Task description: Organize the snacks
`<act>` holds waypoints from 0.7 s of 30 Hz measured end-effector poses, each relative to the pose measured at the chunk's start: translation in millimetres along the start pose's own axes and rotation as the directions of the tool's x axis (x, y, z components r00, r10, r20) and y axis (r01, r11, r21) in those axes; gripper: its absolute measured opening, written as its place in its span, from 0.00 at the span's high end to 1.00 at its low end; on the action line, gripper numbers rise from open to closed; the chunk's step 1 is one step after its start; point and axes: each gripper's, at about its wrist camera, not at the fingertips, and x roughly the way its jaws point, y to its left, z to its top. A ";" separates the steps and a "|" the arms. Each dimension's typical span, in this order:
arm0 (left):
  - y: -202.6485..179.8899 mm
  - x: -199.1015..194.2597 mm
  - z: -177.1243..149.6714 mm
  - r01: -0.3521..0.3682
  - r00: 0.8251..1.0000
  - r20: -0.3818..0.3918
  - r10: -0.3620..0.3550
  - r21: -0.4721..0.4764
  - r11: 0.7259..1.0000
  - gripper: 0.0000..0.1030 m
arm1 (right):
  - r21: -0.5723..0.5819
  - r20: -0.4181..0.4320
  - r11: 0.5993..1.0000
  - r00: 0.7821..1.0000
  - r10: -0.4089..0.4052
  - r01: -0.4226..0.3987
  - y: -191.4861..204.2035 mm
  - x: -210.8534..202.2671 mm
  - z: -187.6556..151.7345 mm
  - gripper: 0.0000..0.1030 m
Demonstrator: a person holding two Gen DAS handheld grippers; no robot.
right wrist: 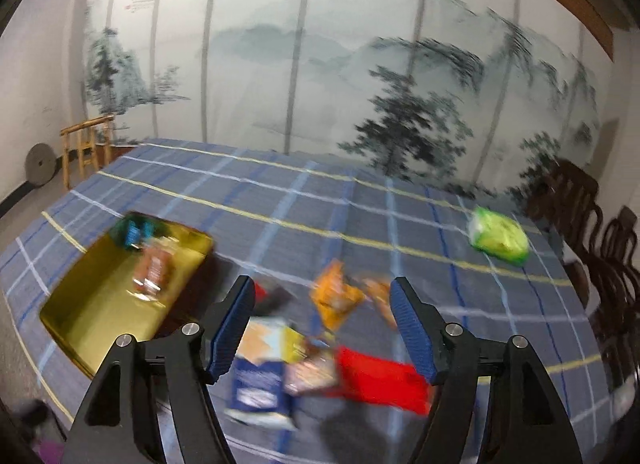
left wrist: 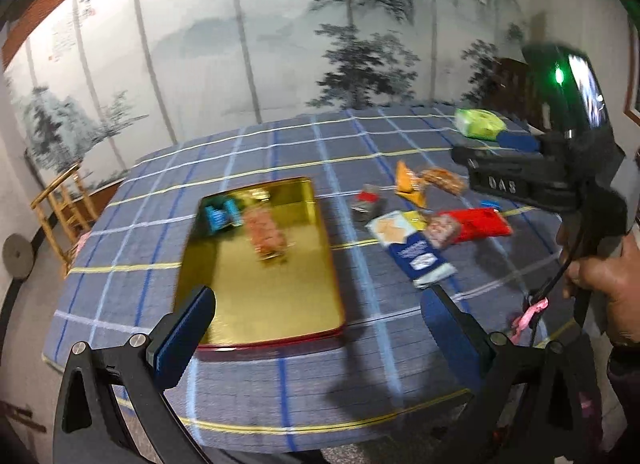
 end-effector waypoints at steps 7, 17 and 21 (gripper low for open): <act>-43.0 24.7 9.1 0.092 0.994 -0.069 -0.089 0.050 0.994 0.01 | 0.135 -0.131 0.983 0.985 -0.108 0.126 -103.2 18.7 -63.0 0.31; -88.0 82.9 22.6 0.187 0.959 -0.227 -0.169 0.057 0.981 0.01 | 0.216 -0.242 0.956 0.960 -0.142 0.196 -177.3 43.5 -123.3 0.31; -95.9 118.3 28.0 0.216 0.930 -0.311 -0.197 0.028 0.976 0.01 | 0.220 -0.254 0.958 0.959 -0.125 0.184 -180.5 51.9 -134.1 0.31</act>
